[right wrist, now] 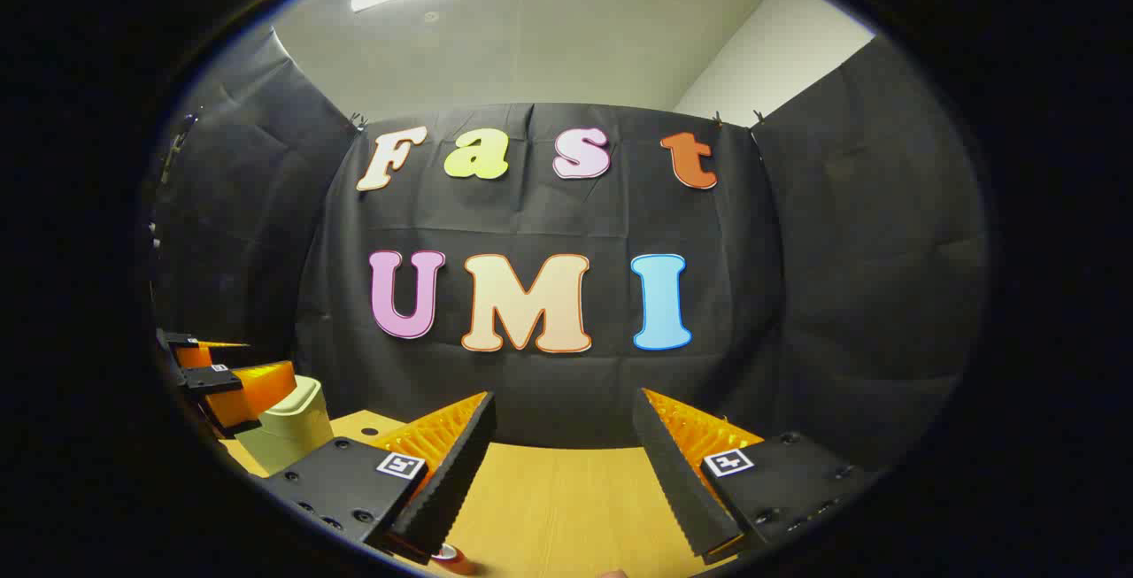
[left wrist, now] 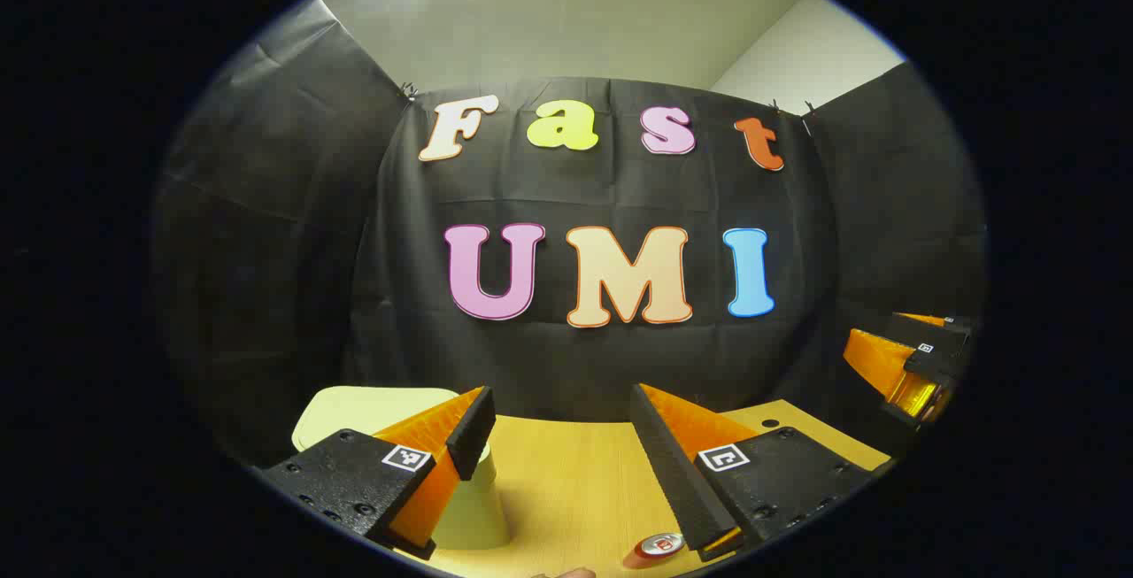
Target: Press the lid of the desktop garbage bin to open it, pick up the crumpled paper on the desktop and throw it into the bin, then pick up the pop can on the desktop and drop it into the bin, and finally close the garbage bin lid.
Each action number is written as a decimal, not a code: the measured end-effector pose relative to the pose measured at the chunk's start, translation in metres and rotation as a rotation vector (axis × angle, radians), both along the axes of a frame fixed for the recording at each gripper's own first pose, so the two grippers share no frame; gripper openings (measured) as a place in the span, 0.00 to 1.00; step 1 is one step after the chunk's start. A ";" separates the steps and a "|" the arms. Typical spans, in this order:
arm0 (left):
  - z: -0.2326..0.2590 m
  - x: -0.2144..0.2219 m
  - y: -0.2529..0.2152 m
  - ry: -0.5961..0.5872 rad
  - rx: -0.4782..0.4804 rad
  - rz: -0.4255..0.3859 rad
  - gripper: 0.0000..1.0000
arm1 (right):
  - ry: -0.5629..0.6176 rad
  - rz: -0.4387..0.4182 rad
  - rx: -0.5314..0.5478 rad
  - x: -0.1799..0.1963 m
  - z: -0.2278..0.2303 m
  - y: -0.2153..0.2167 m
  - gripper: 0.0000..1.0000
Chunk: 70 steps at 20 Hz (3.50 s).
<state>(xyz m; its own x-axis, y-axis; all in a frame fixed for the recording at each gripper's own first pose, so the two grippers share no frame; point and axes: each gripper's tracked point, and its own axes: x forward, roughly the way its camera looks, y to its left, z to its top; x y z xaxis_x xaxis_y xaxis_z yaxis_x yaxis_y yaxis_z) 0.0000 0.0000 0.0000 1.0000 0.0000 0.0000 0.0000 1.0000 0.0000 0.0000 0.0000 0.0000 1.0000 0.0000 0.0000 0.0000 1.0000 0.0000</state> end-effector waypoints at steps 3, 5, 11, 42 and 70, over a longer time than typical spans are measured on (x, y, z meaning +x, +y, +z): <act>-0.004 0.004 -0.004 0.012 0.011 -0.011 0.94 | -0.001 0.003 0.015 0.004 0.000 -0.001 0.98; -0.004 0.006 -0.004 0.015 0.017 -0.009 0.93 | 0.008 0.009 0.029 0.008 -0.002 -0.002 0.99; -0.004 0.014 0.005 -0.001 0.058 0.022 0.94 | 0.001 0.029 0.032 0.015 -0.002 0.001 0.98; -0.048 0.013 0.132 0.116 0.068 0.339 0.00 | 0.013 0.086 -0.030 0.017 -0.020 0.024 0.98; -0.021 0.004 0.119 0.021 0.066 0.253 0.86 | 0.381 0.167 -0.103 0.023 -0.169 0.031 0.98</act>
<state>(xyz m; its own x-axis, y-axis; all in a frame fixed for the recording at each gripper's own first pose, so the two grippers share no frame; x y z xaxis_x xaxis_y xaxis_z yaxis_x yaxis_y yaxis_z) 0.0038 0.1194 -0.0206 0.9679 0.2510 -0.0123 -0.2496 0.9659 0.0683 0.0232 0.0307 -0.1693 0.9147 0.1426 -0.3781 -0.1814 0.9810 -0.0688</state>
